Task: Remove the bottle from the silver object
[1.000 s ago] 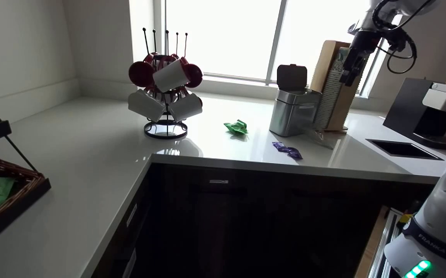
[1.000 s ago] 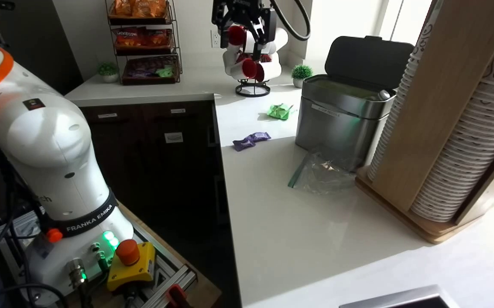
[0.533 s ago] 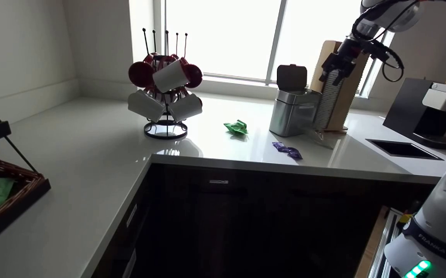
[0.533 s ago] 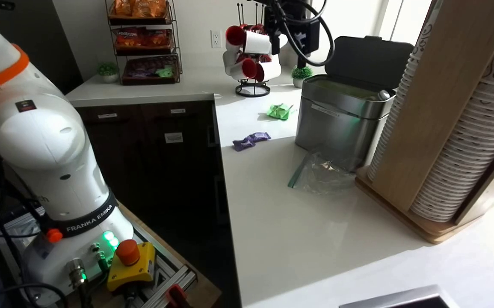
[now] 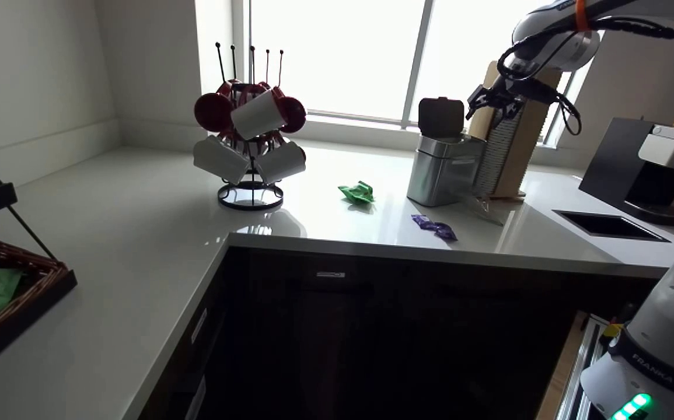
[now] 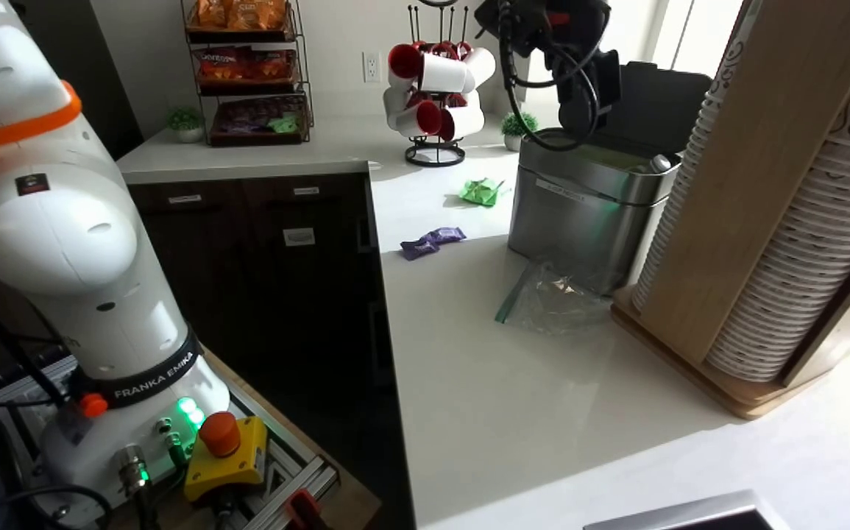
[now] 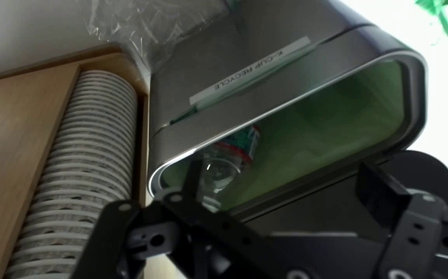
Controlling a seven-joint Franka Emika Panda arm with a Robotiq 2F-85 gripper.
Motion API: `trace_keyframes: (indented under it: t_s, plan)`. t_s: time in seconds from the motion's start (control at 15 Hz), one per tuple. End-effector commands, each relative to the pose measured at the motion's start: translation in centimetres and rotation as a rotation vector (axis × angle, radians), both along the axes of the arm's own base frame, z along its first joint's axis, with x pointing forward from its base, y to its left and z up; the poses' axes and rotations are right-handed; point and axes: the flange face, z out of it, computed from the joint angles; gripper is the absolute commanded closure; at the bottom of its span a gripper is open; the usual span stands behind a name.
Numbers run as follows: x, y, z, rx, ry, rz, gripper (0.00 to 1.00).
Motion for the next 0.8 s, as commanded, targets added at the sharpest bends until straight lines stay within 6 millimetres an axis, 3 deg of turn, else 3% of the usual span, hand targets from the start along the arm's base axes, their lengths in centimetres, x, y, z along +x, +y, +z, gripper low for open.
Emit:
trace_keyframes:
  t_s: [0.0,0.33,0.73]
  plan:
    - [1.8,-2.0,-1.2,-0.019,-0.021,-0.108,0.00]
    - [3.4,-3.5,-1.8,-0.060,0.010,-0.052,0.00]
    - [5.2,-3.8,-2.7,-0.107,0.035,0.018,0.00]
